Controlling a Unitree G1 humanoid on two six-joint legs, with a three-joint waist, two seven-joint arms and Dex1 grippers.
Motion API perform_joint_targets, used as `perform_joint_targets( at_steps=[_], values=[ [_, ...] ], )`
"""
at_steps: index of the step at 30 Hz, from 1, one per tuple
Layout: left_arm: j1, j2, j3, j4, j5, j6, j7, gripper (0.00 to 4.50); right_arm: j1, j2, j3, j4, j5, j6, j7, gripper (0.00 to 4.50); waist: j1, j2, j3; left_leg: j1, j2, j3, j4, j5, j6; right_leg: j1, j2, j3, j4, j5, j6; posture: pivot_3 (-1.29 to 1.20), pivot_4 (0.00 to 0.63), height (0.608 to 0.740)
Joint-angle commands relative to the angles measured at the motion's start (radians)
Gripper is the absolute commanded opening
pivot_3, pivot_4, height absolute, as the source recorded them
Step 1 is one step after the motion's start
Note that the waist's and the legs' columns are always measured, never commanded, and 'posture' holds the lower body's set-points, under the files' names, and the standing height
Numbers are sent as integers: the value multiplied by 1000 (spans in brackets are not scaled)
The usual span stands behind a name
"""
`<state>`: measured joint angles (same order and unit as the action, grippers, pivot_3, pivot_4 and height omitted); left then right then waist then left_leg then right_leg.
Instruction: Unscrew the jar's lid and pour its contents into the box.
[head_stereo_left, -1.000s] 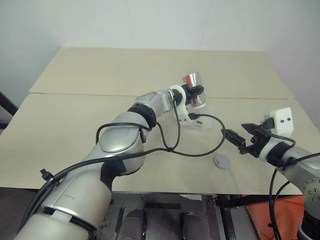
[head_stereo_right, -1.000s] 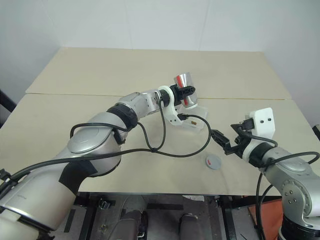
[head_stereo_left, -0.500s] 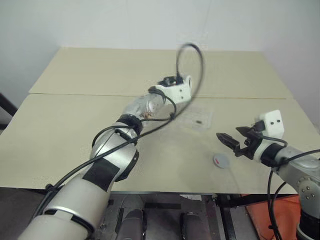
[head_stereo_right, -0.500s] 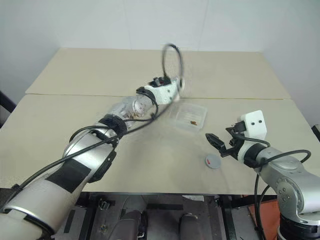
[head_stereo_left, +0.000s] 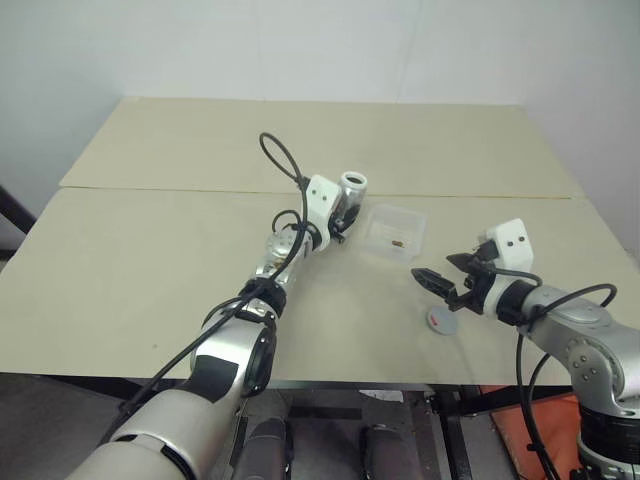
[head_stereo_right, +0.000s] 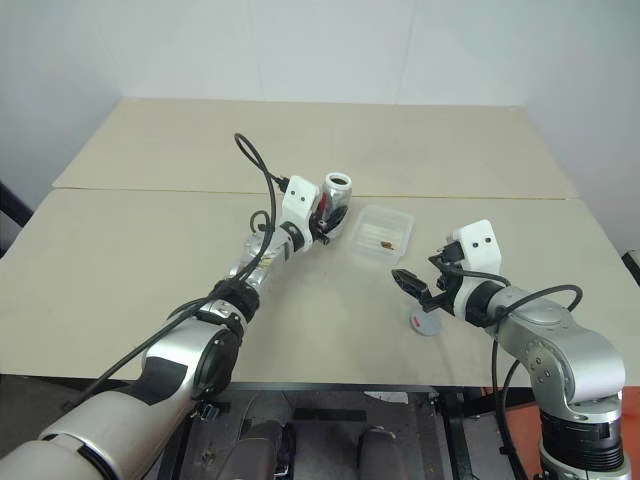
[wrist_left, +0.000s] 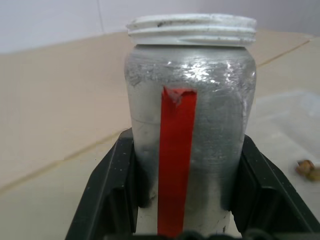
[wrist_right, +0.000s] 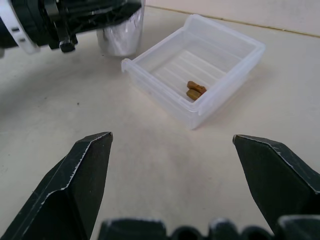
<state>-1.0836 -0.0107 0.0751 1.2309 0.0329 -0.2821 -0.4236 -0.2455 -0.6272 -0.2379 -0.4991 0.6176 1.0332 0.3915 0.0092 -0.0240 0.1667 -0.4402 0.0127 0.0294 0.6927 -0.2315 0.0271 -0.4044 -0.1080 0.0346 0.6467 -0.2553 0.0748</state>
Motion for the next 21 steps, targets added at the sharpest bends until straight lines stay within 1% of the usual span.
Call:
perform_joint_targets(
  at_steps=[1, 3, 8, 10, 12, 15, 16, 21],
  values=[
    [12, 1, -7, -42, -6, -25, 10, 1956, -8, -7, -13, -11, -10, -34, 3, 4476, 0, 0, 0, 0, 0, 0, 1, 0, 0, 0, 0, 0, 0, 0, 0, 0, 150, 740],
    [29, 5, -16, -40, 6, -45, 16, 1956, -2, -3, -15, -9, -15, -37, 3, 4476, 0, 0, 0, 0, 0, 0, 1, 0, 0, 1, 0, 0, 0, 0, 0, 0, 150, 740],
    [66, -6, -6, -43, -17, -71, -13, 1956, 6, -5, -7, -15, -28, -38, 2, 4476, 0, 0, 0, 1, 0, 0, 1, 0, 0, 1, 0, 0, 0, 0, 0, 0, 150, 740],
    [79, -13, 4, -53, -36, -71, -35, 2671, 9, -8, -9, -19, -32, -38, 3, 4500, 0, 0, 0, 1, 0, 0, 1, 0, 0, 1, 0, 0, 0, 0, 0, 0, 150, 740],
    [89, -18, 11, -65, -51, -75, -42, 3221, 14, -10, -9, -22, -36, -40, 4, 4500, 0, 0, 0, 1, 0, 0, 1, 0, 0, 1, 0, 0, 0, 0, 0, 0, 150, 740],
    [106, -21, 11, -86, -59, -89, -36, 4229, 19, -11, -4, -26, -40, -38, 4, 4500, 1, 0, 0, 1, 0, -1, 1, 0, 0, 1, 0, 0, 0, 0, 0, 0, 150, 740],
    [112, -21, 9, -92, -60, -90, -41, 4467, 18, -12, -5, -26, -40, -37, 5, 4500, 0, 0, 0, 1, 0, -1, 1, 0, 0, 1, 0, 0, 0, 0, 0, 0, 150, 740],
    [145, -19, -1, -139, -57, -96, -42, 4467, 13, -12, -1, -22, -40, -36, 13, 4500, 0, 1, 0, 1, 0, -1, 1, 0, 0, 1, 0, 0, 0, 0, 0, 0, 150, 740]
  ],
)
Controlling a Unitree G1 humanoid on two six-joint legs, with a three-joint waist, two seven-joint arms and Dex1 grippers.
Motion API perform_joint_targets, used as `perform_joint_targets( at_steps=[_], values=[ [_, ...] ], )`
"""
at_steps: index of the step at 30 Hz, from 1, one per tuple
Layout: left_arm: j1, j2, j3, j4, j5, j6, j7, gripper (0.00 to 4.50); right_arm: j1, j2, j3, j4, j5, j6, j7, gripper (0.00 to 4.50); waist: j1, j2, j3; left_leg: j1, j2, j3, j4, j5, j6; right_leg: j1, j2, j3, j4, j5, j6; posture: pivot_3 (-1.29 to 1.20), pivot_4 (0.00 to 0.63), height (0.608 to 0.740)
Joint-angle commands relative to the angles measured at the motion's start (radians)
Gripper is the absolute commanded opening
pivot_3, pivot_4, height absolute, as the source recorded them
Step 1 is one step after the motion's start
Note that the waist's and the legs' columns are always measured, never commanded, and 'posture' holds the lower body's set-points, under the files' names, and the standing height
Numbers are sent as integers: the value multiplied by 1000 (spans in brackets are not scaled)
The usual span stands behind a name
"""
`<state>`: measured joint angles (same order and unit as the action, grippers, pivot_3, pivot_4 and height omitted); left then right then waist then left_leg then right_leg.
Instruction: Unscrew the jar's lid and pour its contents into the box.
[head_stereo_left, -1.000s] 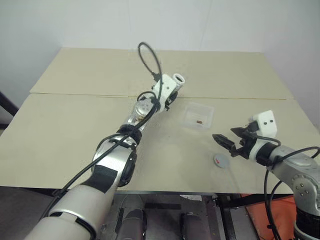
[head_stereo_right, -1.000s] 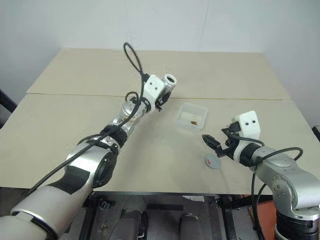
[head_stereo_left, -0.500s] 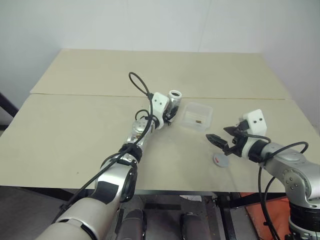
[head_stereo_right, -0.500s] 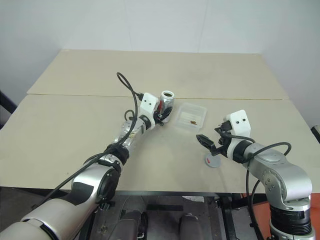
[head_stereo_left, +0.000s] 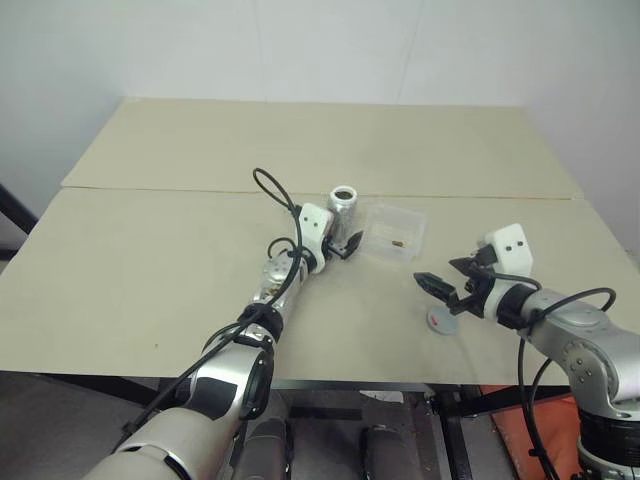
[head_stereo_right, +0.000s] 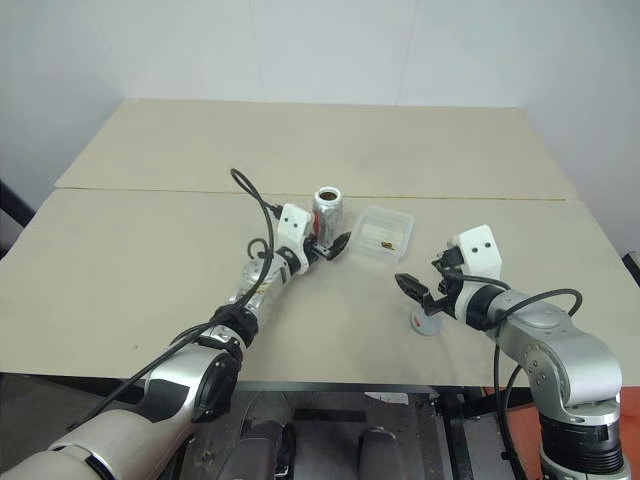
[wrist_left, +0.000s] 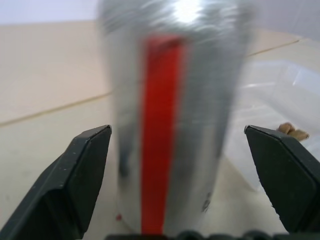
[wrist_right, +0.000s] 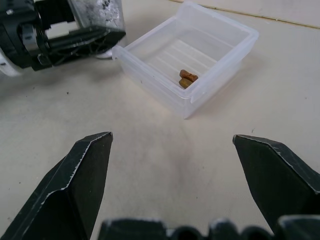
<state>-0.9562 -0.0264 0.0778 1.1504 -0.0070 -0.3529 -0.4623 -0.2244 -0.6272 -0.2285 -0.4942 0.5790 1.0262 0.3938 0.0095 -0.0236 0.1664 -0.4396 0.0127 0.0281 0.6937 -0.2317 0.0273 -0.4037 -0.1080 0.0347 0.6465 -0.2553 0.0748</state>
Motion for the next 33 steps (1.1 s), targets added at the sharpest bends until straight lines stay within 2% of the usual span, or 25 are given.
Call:
perform_joint_targets(
  at_steps=[1, 5, 9, 15, 17, 19, 24, 27, 33],
  values=[
    [27, -3, -4, -76, -20, -22, -3, 4467, -10, -12, -8, -22, -4, -31, 12, 4500, 0, 0, 0, 0, 0, 0, 0, 0, 0, 0, 0, 0, 0, 0, 0, 0, 150, 740],
    [100, 0, -13, -198, -27, 3, -8, 4467, -21, -11, 9, -8, -16, -36, 21, 4500, -1, 0, 0, 0, 0, -1, 0, 0, 0, 0, 0, 0, 0, 0, 0, 0, 150, 740],
    [221, 21, -62, -396, 3, 64, -4, 4467, -31, -9, 26, 4, -17, -44, 36, 4500, -4, 0, 0, 0, 0, -3, 0, 0, 0, 0, 0, 0, 0, 0, 0, 0, 150, 740],
    [465, 57, -110, -824, -5, 204, 21, 4467, -50, -24, 45, 25, -28, -55, 59, 4500, -8, 1, 0, 1, 1, -5, 0, 0, 0, 0, 0, 1, 1, 0, 0, 0, 150, 740],
    [538, 74, -117, -989, -28, 269, 15, 4467, -24, -56, 41, 8, -29, -85, 106, 4500, -7, 1, 0, 1, 1, -5, 0, 0, 0, 0, 0, 1, 1, 0, 0, 0, 150, 740],
    [602, 99, -122, -1149, -86, 355, -23, 4467, 34, -113, 40, -30, -47, -147, 177, 4500, 0, 1, -1, 1, 1, -5, 0, 0, 0, 0, 0, 2, 1, 0, 0, 0, 150, 740],
    [770, 318, -87, -1457, -268, 521, -212, 4467, 242, -220, -95, -79, -56, -432, 436, 4500, -2, 4, -2, 3, 1, -5, -1, 0, 0, 1, 0, 2, -3, 0, 0, 0, 150, 740],
    [851, 427, 23, -1544, -444, 607, -293, 4467, 310, -245, -211, -38, -19, -551, 580, 4500, -11, 4, -3, 15, 2, -3, -3, -1, 1, 12, 0, 3, -7, -1, -1, 0, 150, 740],
    [931, 555, 205, -1610, -718, 749, -360, 4467, 338, -288, -273, 11, -23, -583, 655, 4500, -21, 4, -3, 29, 3, -1, -5, -1, 1, 25, 0, 5, -9, -1, -2, 0, 150, 740]
  ],
)
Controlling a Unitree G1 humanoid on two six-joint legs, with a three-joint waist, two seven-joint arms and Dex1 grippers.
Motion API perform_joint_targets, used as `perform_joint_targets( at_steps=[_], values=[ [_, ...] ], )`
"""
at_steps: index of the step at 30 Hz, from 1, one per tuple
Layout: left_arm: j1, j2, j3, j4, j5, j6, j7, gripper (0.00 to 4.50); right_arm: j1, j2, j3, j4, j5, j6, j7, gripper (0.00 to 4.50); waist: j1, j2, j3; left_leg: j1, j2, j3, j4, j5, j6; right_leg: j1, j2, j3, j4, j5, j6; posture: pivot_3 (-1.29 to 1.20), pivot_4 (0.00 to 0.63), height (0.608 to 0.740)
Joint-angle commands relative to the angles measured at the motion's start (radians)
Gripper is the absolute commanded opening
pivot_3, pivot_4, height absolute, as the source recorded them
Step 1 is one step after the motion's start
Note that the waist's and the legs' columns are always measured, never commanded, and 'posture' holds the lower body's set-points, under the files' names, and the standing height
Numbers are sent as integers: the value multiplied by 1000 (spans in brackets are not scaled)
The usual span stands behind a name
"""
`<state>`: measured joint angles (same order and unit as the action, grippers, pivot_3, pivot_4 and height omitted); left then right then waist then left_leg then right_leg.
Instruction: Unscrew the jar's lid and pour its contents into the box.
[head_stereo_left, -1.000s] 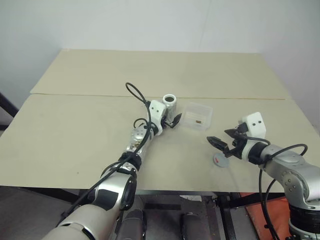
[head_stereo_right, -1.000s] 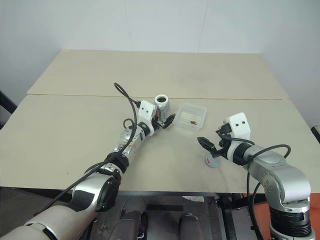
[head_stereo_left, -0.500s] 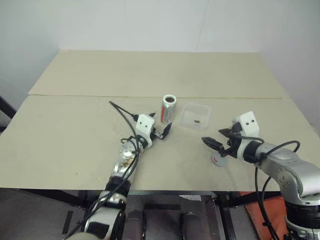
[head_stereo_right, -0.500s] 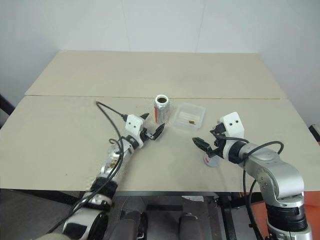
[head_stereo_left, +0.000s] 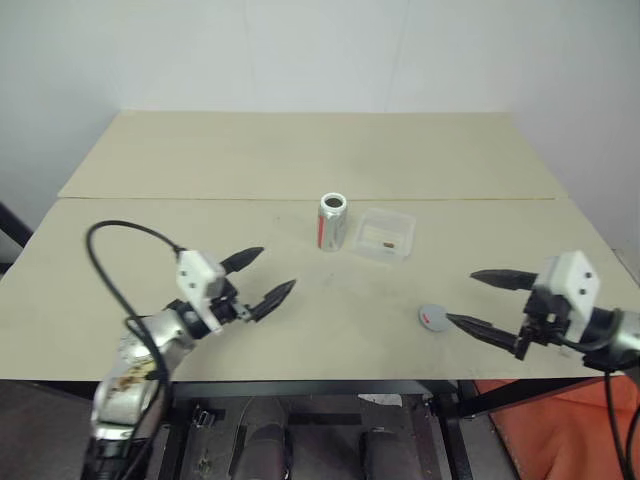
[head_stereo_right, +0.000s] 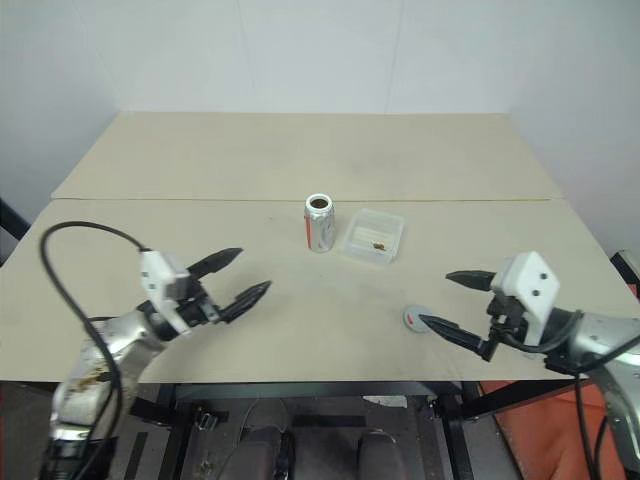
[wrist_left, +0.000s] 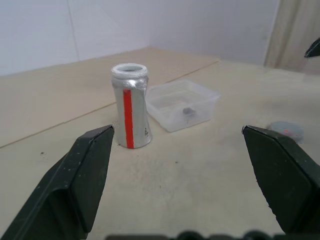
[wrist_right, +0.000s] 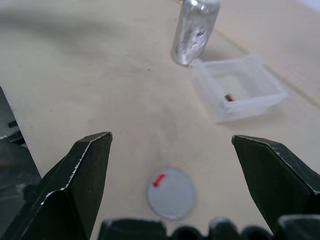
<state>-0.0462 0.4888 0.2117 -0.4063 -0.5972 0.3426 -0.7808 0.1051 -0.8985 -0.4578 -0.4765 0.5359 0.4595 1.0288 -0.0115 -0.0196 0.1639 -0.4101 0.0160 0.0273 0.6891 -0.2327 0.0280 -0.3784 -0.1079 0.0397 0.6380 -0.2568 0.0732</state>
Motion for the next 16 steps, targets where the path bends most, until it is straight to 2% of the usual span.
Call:
perform_joint_targets(
  at_steps=[1, 7, 12, 16],
  values=[
    [31, 63, 88, -58, -161, 72, -62, 4467, 11, -18, -44, -10, 18, -12, 17, 4500, 0, 0, 0, 1, 0, 1, -1, 0, 0, 0, 0, 1, 0, 0, 0, 0, 150, 740],
    [83, 183, 72, -44, -155, 75, -187, 4467, 80, 6, -41, -45, -9, -29, 0, 4500, 4, 0, 0, 0, -1, 2, -3, 0, 0, -2, 0, 3, 0, 0, -1, 0, 150, 740],
    [49, 179, 130, -1, -200, 131, -98, 4467, 96, 21, -58, -84, 43, 36, -50, 4500, 3, 0, 0, 1, 0, 3, -3, 0, 0, -2, 0, 3, 0, 0, -1, 0, 150, 740],
    [63, 237, 177, -29, -171, 144, -77, 4467, 36, -11, -51, -105, 122, 113, -71, 4500, -2, -1, 0, 0, 0, 3, -4, 0, 0, -4, 0, 4, 0, 0, -1, 0, 150, 740]
  ],
)
